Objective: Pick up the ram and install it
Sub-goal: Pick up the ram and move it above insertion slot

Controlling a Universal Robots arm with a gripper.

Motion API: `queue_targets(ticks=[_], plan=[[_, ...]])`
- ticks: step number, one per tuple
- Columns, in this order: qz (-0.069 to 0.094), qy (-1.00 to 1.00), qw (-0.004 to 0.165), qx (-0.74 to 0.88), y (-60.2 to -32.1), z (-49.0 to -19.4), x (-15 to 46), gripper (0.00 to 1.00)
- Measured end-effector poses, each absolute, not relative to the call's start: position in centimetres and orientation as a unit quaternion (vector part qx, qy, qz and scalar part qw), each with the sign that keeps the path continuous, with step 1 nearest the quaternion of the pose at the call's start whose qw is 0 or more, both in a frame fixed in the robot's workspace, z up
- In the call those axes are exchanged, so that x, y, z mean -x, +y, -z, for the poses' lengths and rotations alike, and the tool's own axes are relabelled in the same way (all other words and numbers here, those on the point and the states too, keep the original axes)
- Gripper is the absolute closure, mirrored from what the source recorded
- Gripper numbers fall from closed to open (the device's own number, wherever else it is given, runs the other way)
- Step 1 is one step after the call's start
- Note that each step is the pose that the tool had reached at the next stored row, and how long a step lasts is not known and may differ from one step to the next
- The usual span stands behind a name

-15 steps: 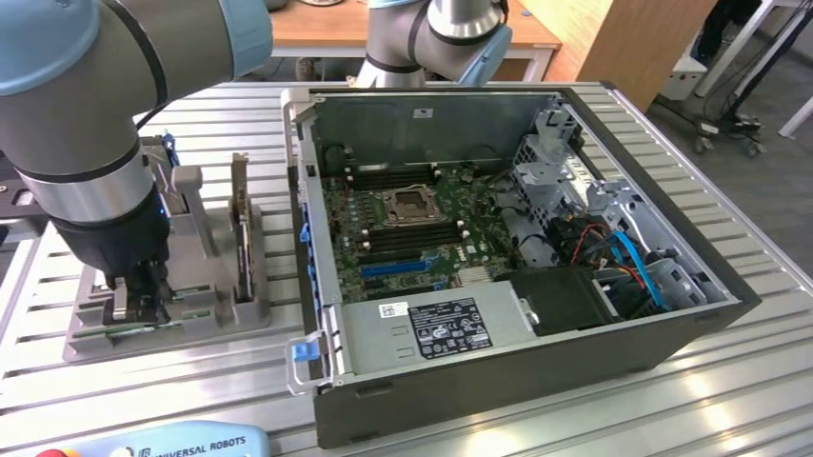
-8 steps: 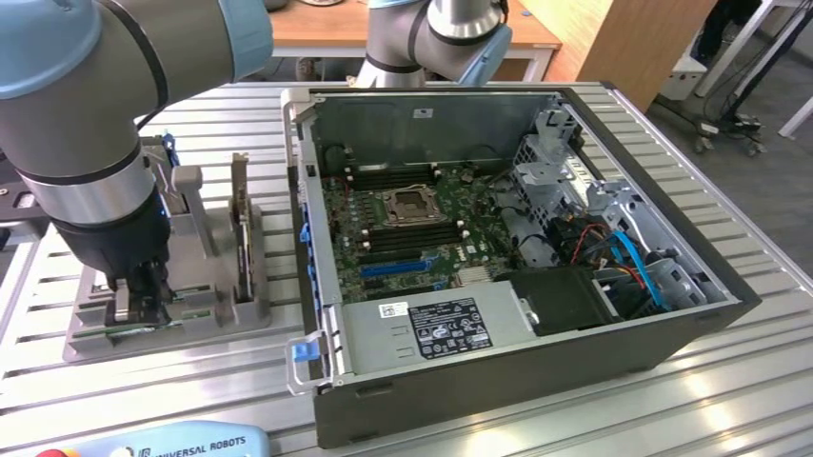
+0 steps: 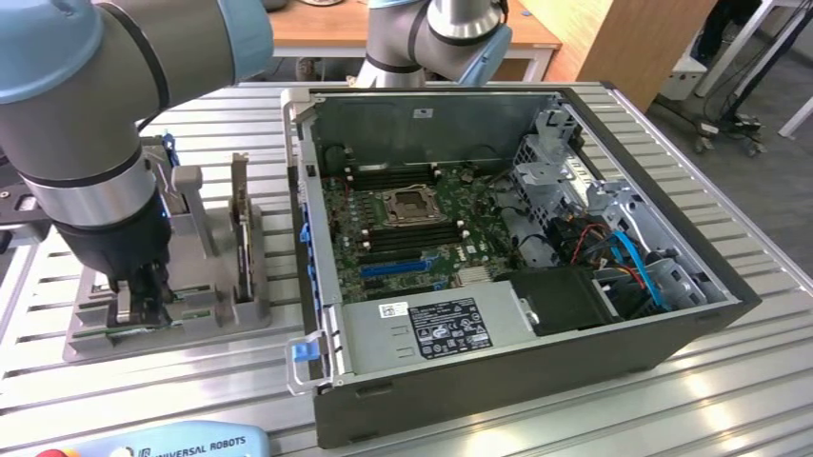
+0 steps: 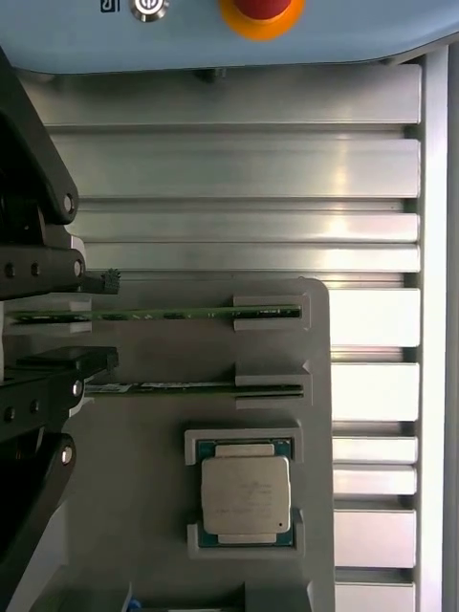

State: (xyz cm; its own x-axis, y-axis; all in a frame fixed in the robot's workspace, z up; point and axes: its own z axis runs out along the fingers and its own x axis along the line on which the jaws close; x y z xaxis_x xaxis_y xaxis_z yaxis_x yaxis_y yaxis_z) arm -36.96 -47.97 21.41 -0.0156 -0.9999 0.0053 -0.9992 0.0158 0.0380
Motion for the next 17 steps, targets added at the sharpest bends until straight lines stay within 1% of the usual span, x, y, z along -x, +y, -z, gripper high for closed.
queue_targets(ticks=[17], plan=[[0.012, -0.713, 0.015, -0.701, -47.97, -20.49, 36.96, 0.64]])
